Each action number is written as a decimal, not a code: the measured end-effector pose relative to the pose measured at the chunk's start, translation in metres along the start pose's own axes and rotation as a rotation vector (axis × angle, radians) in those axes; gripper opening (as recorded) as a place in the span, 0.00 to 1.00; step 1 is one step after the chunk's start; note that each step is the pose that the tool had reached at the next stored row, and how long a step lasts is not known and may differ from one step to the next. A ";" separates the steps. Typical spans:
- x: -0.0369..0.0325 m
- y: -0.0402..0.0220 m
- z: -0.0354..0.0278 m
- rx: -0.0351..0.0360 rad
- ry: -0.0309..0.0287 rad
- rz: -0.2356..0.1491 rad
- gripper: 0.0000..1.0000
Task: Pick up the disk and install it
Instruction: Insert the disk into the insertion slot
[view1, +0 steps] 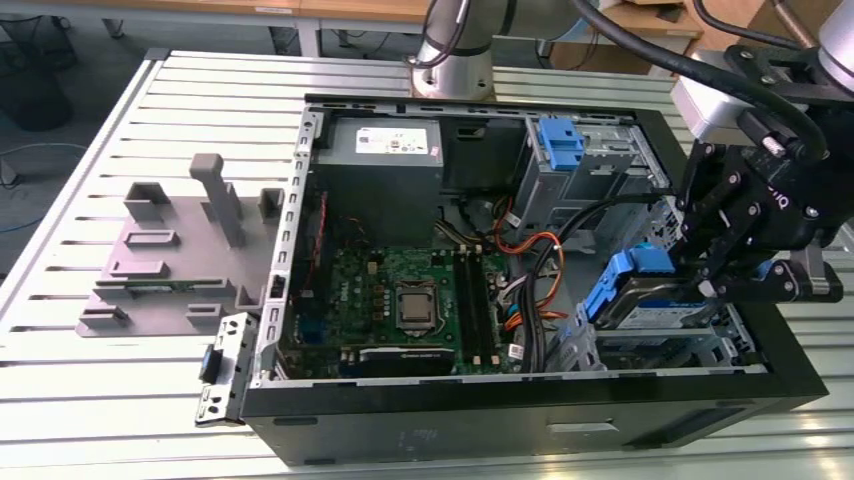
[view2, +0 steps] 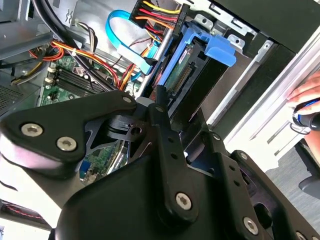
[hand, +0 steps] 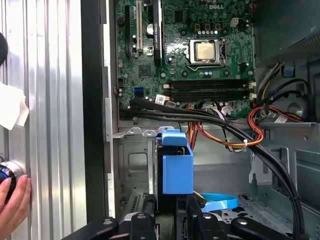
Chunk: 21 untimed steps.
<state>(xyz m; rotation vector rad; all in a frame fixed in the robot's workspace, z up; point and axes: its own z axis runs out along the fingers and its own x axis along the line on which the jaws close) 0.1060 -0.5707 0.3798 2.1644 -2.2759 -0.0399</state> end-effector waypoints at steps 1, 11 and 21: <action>0.0000 0.0000 0.0000 0.0000 0.0000 0.000 0.35; 0.0000 0.0000 0.0002 0.0000 0.0000 0.000 0.42; 0.0001 0.0004 0.0064 0.0030 -0.0454 -0.001 0.42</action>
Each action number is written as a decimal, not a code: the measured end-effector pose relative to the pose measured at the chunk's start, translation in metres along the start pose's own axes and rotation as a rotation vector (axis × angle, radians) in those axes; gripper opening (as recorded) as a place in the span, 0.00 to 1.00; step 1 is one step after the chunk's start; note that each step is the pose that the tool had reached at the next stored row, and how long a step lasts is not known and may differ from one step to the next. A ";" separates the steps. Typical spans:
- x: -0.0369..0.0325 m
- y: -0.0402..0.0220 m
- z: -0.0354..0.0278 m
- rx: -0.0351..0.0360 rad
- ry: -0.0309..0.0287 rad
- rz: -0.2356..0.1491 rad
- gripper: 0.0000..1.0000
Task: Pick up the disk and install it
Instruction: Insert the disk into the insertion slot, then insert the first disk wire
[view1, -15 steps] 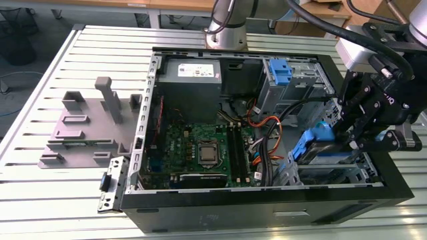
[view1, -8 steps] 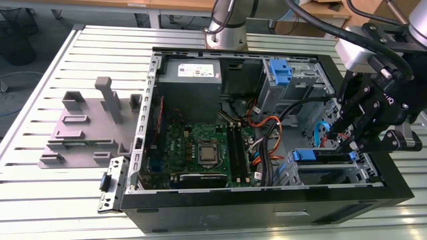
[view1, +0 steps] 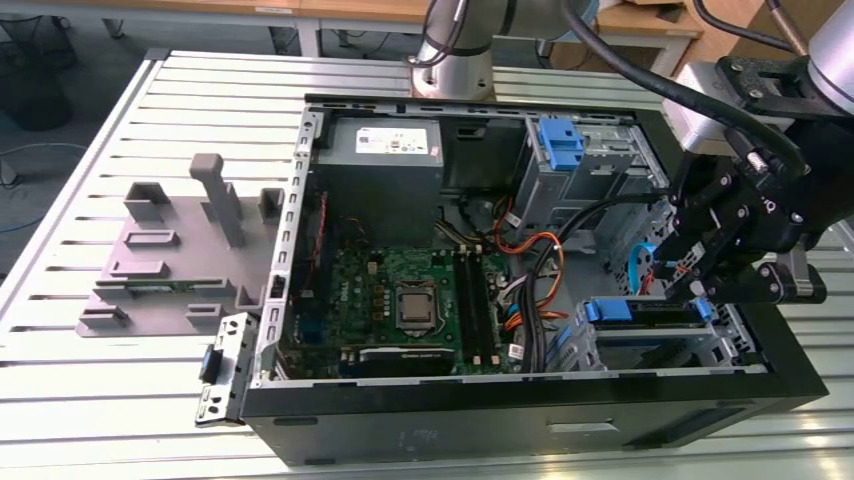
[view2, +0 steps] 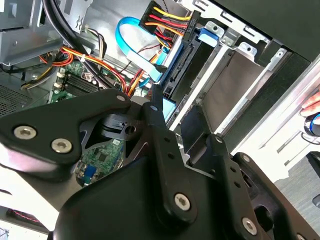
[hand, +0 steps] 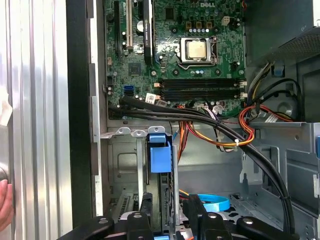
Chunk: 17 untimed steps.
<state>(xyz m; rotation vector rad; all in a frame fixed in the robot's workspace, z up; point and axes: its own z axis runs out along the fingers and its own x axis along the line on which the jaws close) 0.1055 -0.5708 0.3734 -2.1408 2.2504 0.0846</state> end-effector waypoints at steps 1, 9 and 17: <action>0.0000 0.0000 0.0001 0.0000 -0.0002 0.000 0.42; -0.0028 -0.0001 0.0005 0.0000 -0.0003 0.000 0.42; -0.0102 0.0000 0.0010 0.0000 -0.0002 0.000 0.42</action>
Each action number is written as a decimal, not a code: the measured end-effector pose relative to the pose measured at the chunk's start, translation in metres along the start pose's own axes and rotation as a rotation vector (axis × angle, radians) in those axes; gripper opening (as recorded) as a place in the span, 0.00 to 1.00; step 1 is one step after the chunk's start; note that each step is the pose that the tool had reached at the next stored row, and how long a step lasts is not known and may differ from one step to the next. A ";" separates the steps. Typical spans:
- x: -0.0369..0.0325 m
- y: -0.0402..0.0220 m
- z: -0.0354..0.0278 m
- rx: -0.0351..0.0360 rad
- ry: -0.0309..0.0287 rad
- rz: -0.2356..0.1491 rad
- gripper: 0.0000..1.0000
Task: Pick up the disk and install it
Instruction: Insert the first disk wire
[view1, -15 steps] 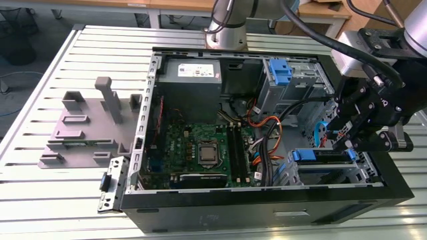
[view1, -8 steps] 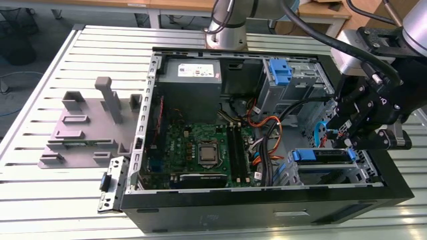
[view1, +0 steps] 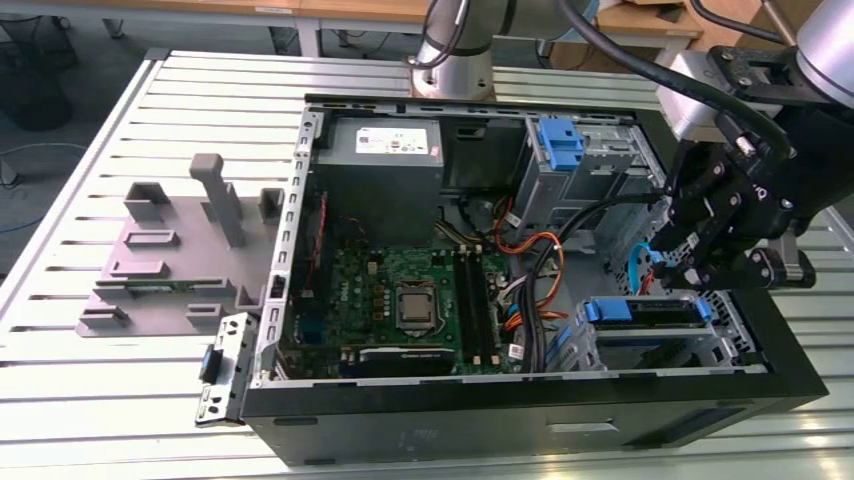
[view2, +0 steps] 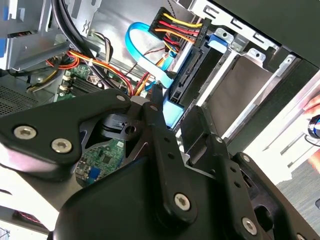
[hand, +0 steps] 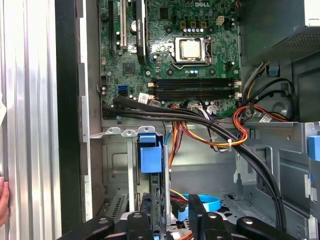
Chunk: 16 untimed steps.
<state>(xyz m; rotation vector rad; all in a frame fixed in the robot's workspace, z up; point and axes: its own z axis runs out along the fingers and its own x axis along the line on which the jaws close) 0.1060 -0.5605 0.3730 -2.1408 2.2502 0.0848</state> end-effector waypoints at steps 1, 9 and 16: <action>-0.0004 0.0000 0.0000 0.0000 0.0001 0.000 0.42; -0.0056 0.0002 0.0010 0.0000 0.0001 0.000 0.42; -0.0115 0.0000 0.0022 0.0000 0.0001 0.000 0.42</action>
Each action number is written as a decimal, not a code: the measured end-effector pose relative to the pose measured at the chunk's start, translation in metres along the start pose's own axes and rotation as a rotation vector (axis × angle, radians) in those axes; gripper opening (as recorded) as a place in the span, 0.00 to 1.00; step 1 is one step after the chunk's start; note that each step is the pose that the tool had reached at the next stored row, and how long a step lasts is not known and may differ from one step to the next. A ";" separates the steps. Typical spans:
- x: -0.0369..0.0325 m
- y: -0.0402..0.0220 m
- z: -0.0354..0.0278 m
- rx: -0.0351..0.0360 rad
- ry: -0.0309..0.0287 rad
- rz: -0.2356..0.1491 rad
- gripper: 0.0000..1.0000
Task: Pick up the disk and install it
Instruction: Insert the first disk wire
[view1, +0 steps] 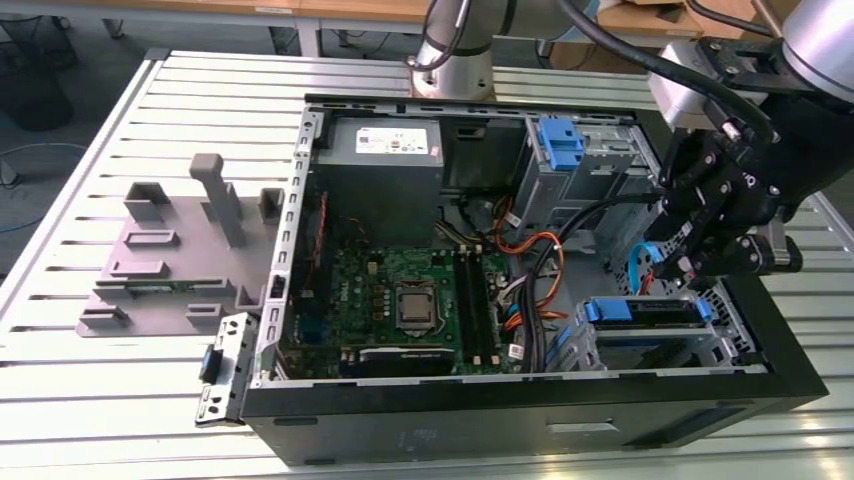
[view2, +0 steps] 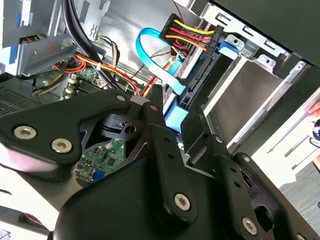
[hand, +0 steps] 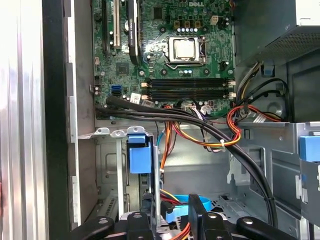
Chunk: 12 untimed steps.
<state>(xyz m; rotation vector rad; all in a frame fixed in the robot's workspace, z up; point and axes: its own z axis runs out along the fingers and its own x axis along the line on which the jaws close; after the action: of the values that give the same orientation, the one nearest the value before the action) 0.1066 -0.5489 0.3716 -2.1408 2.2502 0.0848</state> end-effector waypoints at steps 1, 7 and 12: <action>-0.0005 -0.0009 0.0003 0.0000 0.0001 0.000 0.42; -0.0009 -0.0051 0.0051 0.0001 0.0011 0.000 0.42; -0.0006 -0.0088 0.0115 0.0001 0.0026 0.000 0.42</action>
<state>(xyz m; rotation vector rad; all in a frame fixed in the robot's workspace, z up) 0.1152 -0.5481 0.3600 -2.1420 2.2517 0.0819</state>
